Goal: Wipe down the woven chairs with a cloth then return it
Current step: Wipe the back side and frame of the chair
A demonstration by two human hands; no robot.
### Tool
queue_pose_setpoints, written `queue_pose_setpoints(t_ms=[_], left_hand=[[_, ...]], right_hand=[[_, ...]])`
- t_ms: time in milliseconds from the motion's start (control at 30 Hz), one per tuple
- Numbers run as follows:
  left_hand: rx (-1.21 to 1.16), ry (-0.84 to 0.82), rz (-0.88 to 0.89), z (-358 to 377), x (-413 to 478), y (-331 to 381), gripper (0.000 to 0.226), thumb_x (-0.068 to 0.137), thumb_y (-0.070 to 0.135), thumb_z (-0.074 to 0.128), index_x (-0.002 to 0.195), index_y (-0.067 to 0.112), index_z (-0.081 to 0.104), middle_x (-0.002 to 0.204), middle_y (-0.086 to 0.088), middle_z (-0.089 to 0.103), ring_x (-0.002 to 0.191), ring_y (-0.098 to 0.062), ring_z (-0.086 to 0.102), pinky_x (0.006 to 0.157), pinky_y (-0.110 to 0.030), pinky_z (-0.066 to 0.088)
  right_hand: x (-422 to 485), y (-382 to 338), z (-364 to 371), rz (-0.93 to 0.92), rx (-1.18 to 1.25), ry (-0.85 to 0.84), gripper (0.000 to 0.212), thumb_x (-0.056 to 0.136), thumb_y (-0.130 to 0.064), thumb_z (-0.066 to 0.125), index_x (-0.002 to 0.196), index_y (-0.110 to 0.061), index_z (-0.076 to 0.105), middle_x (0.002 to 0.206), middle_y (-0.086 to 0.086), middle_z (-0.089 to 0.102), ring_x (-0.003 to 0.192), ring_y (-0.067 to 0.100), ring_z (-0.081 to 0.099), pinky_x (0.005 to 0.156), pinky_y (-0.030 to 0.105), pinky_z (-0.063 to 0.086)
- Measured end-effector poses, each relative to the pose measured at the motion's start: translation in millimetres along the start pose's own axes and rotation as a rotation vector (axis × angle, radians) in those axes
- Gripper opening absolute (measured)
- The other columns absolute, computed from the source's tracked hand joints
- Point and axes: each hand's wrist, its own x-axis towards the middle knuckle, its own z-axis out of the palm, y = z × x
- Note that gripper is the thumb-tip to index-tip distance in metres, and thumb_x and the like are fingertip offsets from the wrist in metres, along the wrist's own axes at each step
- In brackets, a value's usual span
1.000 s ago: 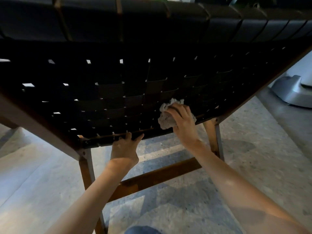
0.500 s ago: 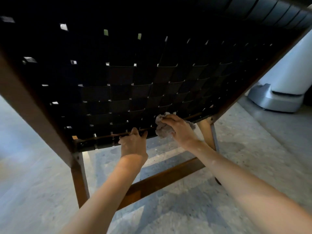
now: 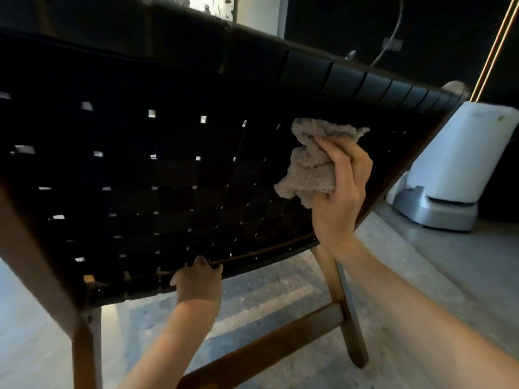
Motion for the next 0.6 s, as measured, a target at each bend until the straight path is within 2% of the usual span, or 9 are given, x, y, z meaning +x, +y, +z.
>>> queue_pose_setpoints(t_ms=[100, 200, 267, 367, 467, 533, 600], left_hand=[[-0.005, 0.008, -0.084, -12, 9, 13, 0.048, 0.094, 0.015, 0.046, 0.141, 0.025, 0.039, 0.131, -0.006, 0.047, 0.117, -0.024, 0.052, 0.093, -0.035, 0.047], [-0.076, 0.126, -0.125, -23, 17, 39, 0.038, 0.097, 0.021, 0.046, 0.134, 0.027, 0.045, 0.126, -0.003, 0.048, 0.110, -0.021, 0.055, 0.075, -0.030, 0.042], [-0.166, 0.183, -0.131, -28, 22, 58, 0.037, 0.098, 0.027, 0.045, 0.134, 0.028, 0.044, 0.128, -0.004, 0.045, 0.112, -0.022, 0.053, 0.078, -0.032, 0.041], [-0.262, 0.194, -0.183, -28, 32, 83, 0.039, 0.097, 0.028, 0.045, 0.136, 0.028, 0.044, 0.132, -0.005, 0.041, 0.118, -0.024, 0.047, 0.086, -0.034, 0.044], [-0.327, 0.186, -0.205, -20, 40, 100, 0.044, 0.095, 0.014, 0.047, 0.138, 0.025, 0.044, 0.135, -0.006, 0.035, 0.122, -0.025, 0.041, 0.084, -0.031, 0.048], [-0.344, 0.248, -0.203, -13, 41, 102, 0.047, 0.094, 0.005, 0.046, 0.137, 0.024, 0.046, 0.134, -0.004, 0.038, 0.122, -0.023, 0.041, 0.085, -0.029, 0.049], [-0.380, 0.307, -0.195, -5, 41, 99, 0.048, 0.093, 0.001, 0.046, 0.135, 0.023, 0.048, 0.131, -0.002, 0.042, 0.121, -0.020, 0.041, 0.088, -0.028, 0.048]], right_hand=[[9, 15, 14, -0.040, 0.054, 0.064, 0.030, 0.094, -0.013, 0.058, 0.123, -0.004, 0.057, 0.128, 0.006, 0.045, 0.120, 0.024, 0.041, 0.106, 0.034, 0.037], [10, 31, 30, -0.080, 0.103, 0.048, 0.042, 0.091, 0.003, 0.054, 0.130, -0.009, 0.047, 0.135, 0.008, 0.037, 0.127, 0.029, 0.039, 0.111, 0.037, 0.033], [5, 42, 37, -0.146, 0.087, 0.012, 0.044, 0.093, 0.004, 0.053, 0.132, -0.012, 0.042, 0.138, 0.008, 0.035, 0.129, 0.029, 0.037, 0.113, 0.035, 0.029], [-11, 60, 44, -0.262, 0.053, -0.058, 0.053, 0.088, 0.003, 0.065, 0.131, -0.017, 0.043, 0.136, 0.003, 0.035, 0.122, 0.023, 0.040, 0.108, 0.026, 0.030], [-46, 85, 49, -0.388, 0.079, -0.206, 0.057, 0.086, 0.007, 0.065, 0.133, -0.017, 0.045, 0.137, 0.001, 0.036, 0.120, 0.023, 0.042, 0.106, 0.032, 0.036], [-78, 103, 50, -0.446, 0.122, -0.377, 0.060, 0.085, 0.013, 0.057, 0.135, -0.018, 0.045, 0.138, -0.001, 0.037, 0.121, 0.022, 0.040, 0.106, 0.034, 0.040], [-112, 119, 46, -0.481, 0.133, -0.532, 0.056, 0.085, 0.009, 0.045, 0.134, -0.017, 0.051, 0.136, -0.003, 0.040, 0.120, 0.022, 0.039, 0.105, 0.032, 0.040]])
